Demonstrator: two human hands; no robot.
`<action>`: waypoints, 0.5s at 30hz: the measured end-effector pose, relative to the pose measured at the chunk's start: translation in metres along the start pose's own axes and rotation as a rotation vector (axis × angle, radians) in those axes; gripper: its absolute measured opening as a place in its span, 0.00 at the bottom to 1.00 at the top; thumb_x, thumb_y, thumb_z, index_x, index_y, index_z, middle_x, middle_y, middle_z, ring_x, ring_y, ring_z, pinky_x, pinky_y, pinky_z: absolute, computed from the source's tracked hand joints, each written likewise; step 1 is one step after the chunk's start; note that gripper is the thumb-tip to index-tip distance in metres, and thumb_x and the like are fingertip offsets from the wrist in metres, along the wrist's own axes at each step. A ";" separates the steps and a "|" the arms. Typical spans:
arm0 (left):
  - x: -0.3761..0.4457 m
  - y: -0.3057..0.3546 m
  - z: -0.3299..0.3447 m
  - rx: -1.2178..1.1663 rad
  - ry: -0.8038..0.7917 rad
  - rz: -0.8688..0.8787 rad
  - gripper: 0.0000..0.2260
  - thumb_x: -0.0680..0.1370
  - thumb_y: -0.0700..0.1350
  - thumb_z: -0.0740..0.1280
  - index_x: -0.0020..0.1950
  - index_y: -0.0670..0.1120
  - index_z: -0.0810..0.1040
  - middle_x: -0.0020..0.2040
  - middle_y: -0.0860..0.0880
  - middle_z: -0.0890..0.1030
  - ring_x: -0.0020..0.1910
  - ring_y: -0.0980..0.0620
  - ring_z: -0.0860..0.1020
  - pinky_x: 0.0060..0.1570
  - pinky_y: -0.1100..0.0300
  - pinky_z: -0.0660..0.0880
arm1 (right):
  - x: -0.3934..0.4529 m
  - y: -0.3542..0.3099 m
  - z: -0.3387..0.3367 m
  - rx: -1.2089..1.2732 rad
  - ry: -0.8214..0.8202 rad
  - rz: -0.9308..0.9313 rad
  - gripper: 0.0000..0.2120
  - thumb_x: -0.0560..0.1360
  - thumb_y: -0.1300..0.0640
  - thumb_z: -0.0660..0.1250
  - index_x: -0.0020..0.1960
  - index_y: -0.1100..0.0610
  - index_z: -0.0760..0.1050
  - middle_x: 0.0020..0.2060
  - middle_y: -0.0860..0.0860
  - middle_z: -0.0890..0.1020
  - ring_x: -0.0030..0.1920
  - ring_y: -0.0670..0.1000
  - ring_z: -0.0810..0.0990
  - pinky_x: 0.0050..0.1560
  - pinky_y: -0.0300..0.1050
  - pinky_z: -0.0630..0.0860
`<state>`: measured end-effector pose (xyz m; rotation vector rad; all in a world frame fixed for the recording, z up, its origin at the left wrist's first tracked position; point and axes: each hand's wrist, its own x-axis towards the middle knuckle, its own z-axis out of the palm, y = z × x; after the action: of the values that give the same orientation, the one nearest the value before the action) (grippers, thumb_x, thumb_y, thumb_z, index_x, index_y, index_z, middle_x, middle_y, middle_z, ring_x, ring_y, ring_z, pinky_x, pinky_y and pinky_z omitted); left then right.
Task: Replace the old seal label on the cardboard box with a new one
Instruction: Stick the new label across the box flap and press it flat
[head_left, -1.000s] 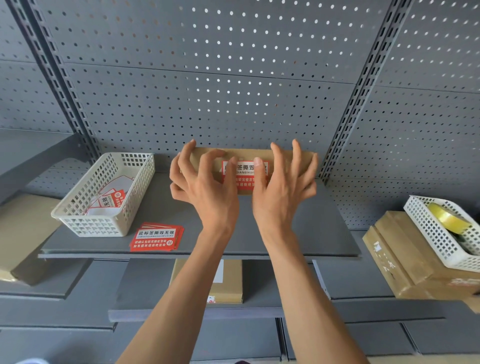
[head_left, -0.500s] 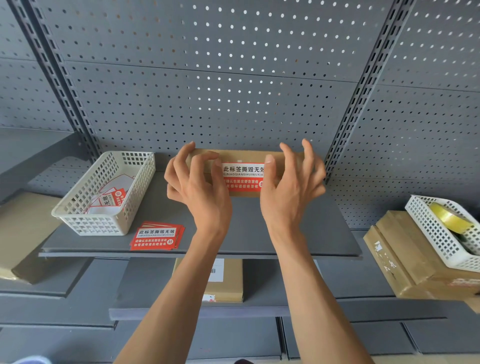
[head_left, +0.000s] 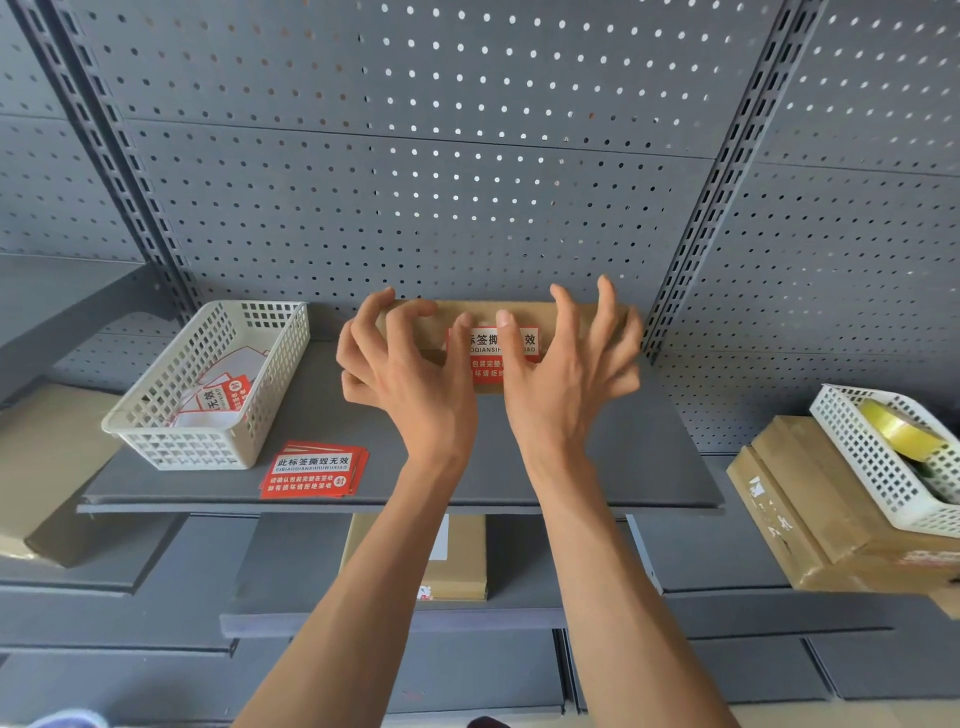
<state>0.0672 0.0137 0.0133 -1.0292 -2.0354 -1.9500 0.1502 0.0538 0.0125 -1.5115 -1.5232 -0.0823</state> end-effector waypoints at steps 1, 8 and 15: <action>0.000 -0.001 0.000 -0.005 0.004 0.001 0.08 0.76 0.53 0.73 0.51 0.53 0.78 0.69 0.54 0.72 0.72 0.47 0.64 0.65 0.48 0.57 | 0.000 0.001 0.001 0.005 0.004 -0.002 0.26 0.76 0.32 0.62 0.68 0.46 0.75 0.78 0.51 0.65 0.76 0.62 0.62 0.63 0.61 0.62; 0.005 -0.003 -0.001 -0.027 0.020 -0.013 0.02 0.79 0.47 0.69 0.47 0.52 0.78 0.68 0.54 0.72 0.71 0.48 0.64 0.65 0.42 0.59 | 0.001 0.005 0.002 0.061 0.050 0.004 0.14 0.83 0.47 0.60 0.65 0.44 0.77 0.77 0.51 0.66 0.74 0.60 0.64 0.60 0.60 0.64; 0.009 -0.004 -0.006 -0.030 -0.029 0.025 0.03 0.79 0.44 0.67 0.51 0.52 0.79 0.70 0.55 0.72 0.72 0.49 0.64 0.67 0.37 0.60 | 0.005 0.004 0.000 0.125 0.043 -0.011 0.18 0.83 0.48 0.60 0.71 0.46 0.71 0.77 0.50 0.66 0.74 0.58 0.64 0.61 0.60 0.64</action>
<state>0.0563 0.0117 0.0159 -1.0899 -2.0038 -1.9700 0.1549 0.0585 0.0135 -1.3942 -1.4750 -0.0257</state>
